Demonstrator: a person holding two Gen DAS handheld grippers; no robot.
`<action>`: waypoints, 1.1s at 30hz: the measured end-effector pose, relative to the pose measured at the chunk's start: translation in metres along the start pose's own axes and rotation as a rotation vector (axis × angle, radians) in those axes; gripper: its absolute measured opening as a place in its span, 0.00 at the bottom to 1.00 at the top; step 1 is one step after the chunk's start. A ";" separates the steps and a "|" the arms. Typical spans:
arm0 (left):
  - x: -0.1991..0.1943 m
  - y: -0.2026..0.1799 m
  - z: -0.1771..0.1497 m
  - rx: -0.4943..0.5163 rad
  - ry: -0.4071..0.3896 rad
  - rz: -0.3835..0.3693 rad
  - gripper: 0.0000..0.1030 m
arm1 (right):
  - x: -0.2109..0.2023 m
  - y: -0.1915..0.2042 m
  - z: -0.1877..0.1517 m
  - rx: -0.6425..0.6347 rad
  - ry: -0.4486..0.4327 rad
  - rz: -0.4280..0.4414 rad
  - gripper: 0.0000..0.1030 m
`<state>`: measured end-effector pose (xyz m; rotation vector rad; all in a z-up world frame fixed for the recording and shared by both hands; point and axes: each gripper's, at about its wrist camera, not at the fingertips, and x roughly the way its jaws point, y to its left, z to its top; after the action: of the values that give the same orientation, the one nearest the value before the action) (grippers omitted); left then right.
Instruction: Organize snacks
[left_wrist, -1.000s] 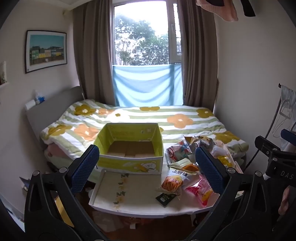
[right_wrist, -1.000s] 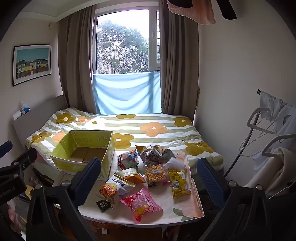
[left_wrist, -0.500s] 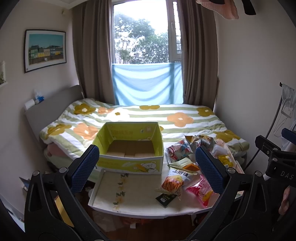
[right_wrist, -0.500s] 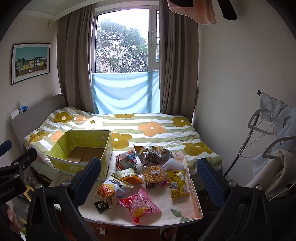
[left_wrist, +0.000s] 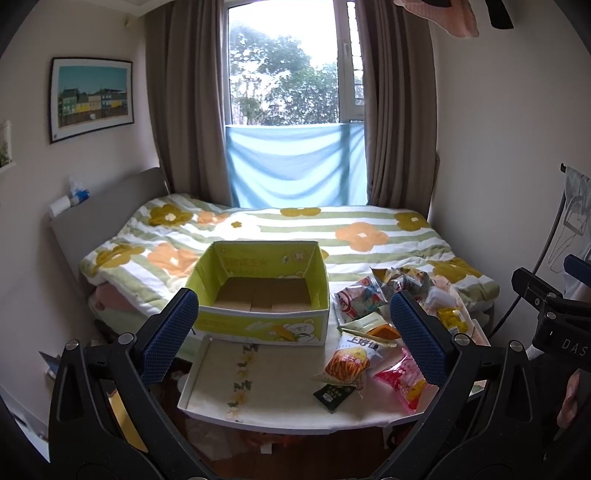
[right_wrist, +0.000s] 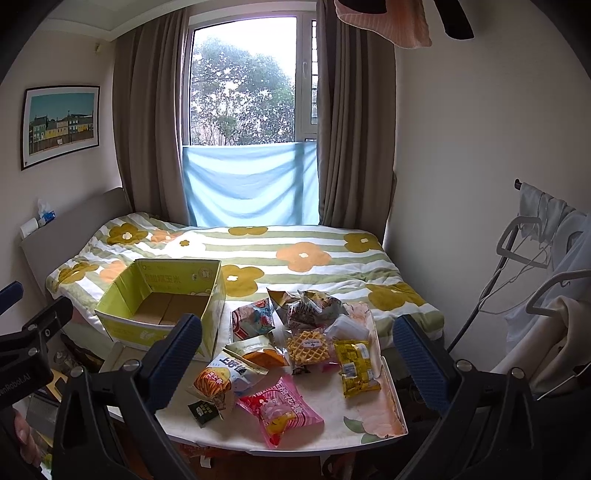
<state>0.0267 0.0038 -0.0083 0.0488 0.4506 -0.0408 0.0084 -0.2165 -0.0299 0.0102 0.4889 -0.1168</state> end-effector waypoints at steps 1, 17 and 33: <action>0.000 0.000 0.000 0.000 0.000 0.000 1.00 | 0.000 0.000 0.000 0.000 0.001 0.000 1.00; 0.001 0.001 -0.001 -0.001 0.007 0.002 1.00 | 0.000 0.001 0.000 -0.002 0.003 -0.001 1.00; 0.002 0.002 -0.001 0.005 0.007 0.016 1.00 | 0.000 0.002 0.000 0.000 0.007 0.002 1.00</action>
<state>0.0282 0.0054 -0.0097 0.0579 0.4576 -0.0259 0.0087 -0.2142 -0.0305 0.0107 0.4955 -0.1152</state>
